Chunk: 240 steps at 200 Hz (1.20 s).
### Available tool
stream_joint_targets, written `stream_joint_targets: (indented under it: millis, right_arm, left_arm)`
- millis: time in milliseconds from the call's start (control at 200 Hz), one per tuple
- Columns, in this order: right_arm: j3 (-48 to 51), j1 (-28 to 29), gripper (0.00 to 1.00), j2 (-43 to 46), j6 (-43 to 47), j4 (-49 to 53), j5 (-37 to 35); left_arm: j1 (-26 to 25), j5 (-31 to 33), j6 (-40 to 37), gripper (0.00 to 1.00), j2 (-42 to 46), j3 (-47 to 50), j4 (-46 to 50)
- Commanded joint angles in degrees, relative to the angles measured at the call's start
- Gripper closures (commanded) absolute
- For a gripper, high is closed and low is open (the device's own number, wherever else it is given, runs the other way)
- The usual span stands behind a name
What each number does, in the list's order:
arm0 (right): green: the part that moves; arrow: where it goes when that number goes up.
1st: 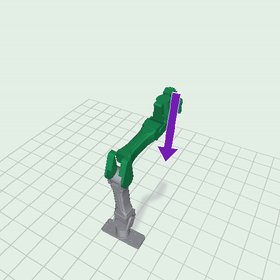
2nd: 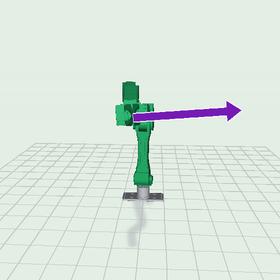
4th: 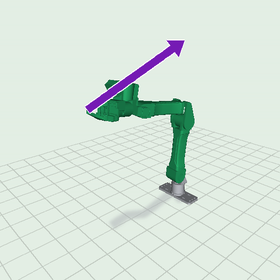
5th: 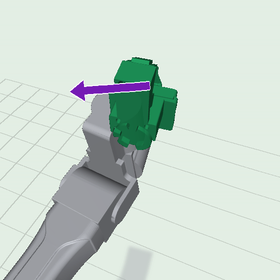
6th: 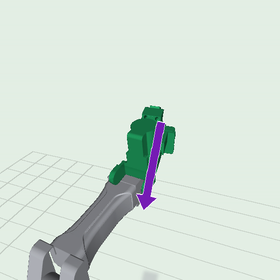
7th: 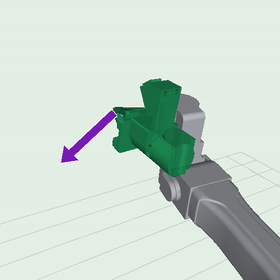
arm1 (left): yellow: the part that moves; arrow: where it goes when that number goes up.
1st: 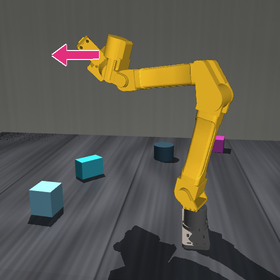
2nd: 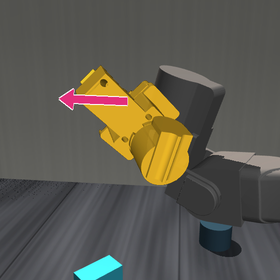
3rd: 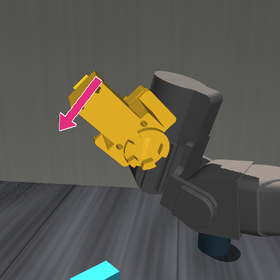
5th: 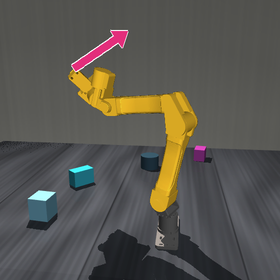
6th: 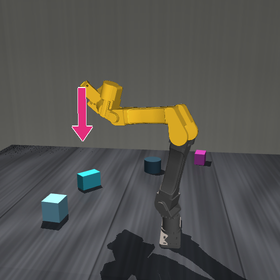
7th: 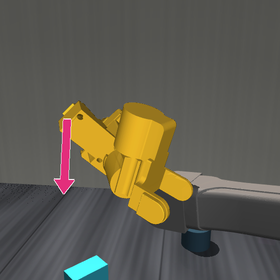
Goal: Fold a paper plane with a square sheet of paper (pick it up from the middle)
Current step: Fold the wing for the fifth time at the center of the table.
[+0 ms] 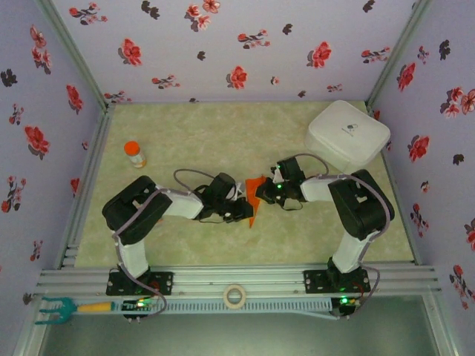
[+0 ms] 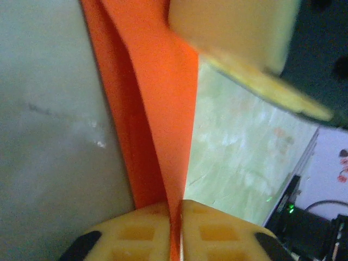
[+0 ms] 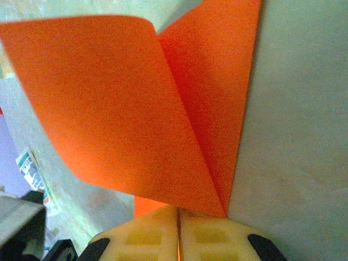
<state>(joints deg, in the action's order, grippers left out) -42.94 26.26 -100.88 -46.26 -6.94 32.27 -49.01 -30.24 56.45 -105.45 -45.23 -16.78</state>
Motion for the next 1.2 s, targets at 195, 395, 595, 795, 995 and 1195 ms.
stream_joint_targets:
  millis: [195,395,595,795,995,1195]
  right_arm:
    - [0.59,0.46,0.91,-2.07,1.96,6.88,-6.39]
    - [0.39,0.55,0.91,-2.26,2.01,7.25,-6.63]
    - [0.37,0.68,0.91,-2.35,1.99,7.42,-6.95]
    - [0.14,0.72,0.91,-2.36,2.12,7.99,-7.13]
    - [0.04,0.77,0.92,-2.22,2.23,8.25,-7.26]
    - [0.01,0.74,0.92,-2.37,2.14,8.34,-7.41]
  left_arm:
    - [-2.8,-0.86,-2.66,0.96,-0.01,1.62,11.59]
    - [-3.18,-1.03,-2.22,0.87,1.29,2.75,11.36]
    - [-3.63,-2.35,-1.94,0.99,1.28,3.22,10.0]
    - [-3.89,-3.12,-2.18,0.88,0.98,3.78,10.34]
    - [-4.16,-3.5,-2.57,0.92,2.05,4.65,10.98]
    - [-4.76,-4.39,-2.78,0.96,1.74,5.11,11.06]
